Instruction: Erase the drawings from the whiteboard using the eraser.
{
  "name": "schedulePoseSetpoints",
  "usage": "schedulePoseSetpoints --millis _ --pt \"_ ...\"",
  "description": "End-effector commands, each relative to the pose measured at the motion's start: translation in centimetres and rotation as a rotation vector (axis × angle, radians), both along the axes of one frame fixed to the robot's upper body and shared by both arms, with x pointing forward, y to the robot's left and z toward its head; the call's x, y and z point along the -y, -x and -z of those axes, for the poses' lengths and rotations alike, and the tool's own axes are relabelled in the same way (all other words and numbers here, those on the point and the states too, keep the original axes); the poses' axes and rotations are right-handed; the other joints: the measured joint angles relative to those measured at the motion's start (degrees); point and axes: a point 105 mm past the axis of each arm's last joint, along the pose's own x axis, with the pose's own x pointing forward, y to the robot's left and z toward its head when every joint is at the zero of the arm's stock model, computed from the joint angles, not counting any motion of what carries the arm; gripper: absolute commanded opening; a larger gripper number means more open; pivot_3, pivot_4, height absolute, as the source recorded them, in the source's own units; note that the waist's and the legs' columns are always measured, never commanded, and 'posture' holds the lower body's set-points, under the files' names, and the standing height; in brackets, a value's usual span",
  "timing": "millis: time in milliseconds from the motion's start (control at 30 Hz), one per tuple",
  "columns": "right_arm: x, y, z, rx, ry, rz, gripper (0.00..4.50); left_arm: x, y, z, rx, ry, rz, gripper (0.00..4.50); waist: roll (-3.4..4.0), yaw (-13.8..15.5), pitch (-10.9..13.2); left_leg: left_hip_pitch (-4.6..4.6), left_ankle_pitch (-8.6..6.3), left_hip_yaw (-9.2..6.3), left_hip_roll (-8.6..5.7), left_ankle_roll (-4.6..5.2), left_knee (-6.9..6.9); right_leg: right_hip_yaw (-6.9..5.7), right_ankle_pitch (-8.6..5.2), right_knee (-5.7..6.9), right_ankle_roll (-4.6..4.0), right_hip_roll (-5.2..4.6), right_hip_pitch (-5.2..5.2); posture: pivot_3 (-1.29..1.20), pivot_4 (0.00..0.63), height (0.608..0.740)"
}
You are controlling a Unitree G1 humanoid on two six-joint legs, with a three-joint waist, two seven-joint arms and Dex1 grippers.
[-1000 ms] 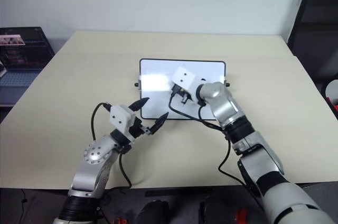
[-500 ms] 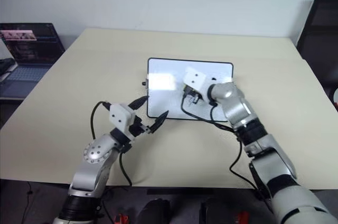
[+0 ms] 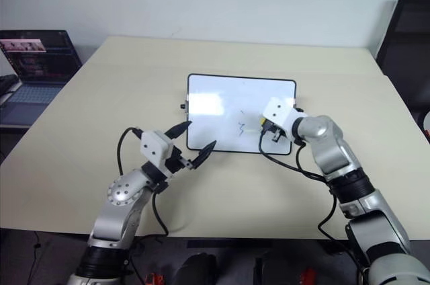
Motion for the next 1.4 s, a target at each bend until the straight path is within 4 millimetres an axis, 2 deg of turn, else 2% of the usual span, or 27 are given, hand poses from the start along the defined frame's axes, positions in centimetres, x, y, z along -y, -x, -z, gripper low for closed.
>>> schedulePoseSetpoints --millis 33,367,567,767,1267,1400 --pt "1.3 0.4 0.8 -0.051 -0.001 0.071 1.09 0.2 0.0 -1.0 0.042 0.009 0.019 4.5 0.0 0.0 0.0 -0.01 0.0 0.01 0.0 0.0 0.0 -0.01 0.0 0.0 0.0 0.0 -0.01 0.0 0.15 0.74" --pt "-1.6 -0.1 0.8 -0.047 -0.02 0.014 1.09 0.3 -0.1 -1.1 0.046 0.004 0.03 4.5 -0.01 -1.2 0.0 0.0 0.0 0.15 0.05 0.0 -0.05 -0.01 0.0 0.0 0.0 0.05 -0.1 0.0 0.15 0.74" --pt "-4.4 -1.7 -0.3 -0.012 -0.041 -0.038 1.09 0.0 0.2 -1.1 0.046 0.002 0.014 4.5 -0.01 -2.4 0.0 0.13 0.0 0.23 0.11 0.0 -0.05 0.12 -0.04 0.05 0.1 0.15 -0.09 0.0 0.15 0.74" --pt "-6.2 -2.5 -1.0 0.001 -0.054 -0.068 1.09 0.0 0.3 -1.1 0.047 0.005 0.006 4.5 -0.01 -2.4 0.0 0.07 0.0 0.2 0.08 0.0 -0.05 0.14 -0.07 0.05 0.17 0.11 -0.1 0.0 0.15 0.74" --pt "-8.7 -3.9 -2.5 0.034 -0.081 -0.096 1.09 0.0 0.5 -1.2 0.048 0.011 -0.01 4.5 0.0 -2.5 0.0 0.08 0.0 0.21 0.1 0.0 -0.05 0.15 0.04 0.07 0.0 0.11 -0.11 0.0 0.15 0.74" --pt "-8.4 -4.0 -2.4 0.034 -0.078 -0.093 1.09 -0.1 0.5 -1.3 0.049 0.011 -0.012 4.5 0.0 -2.5 0.0 0.07 0.0 0.18 0.1 0.0 -0.06 0.15 0.04 0.07 -0.01 0.1 -0.11 0.0 0.15 0.74"
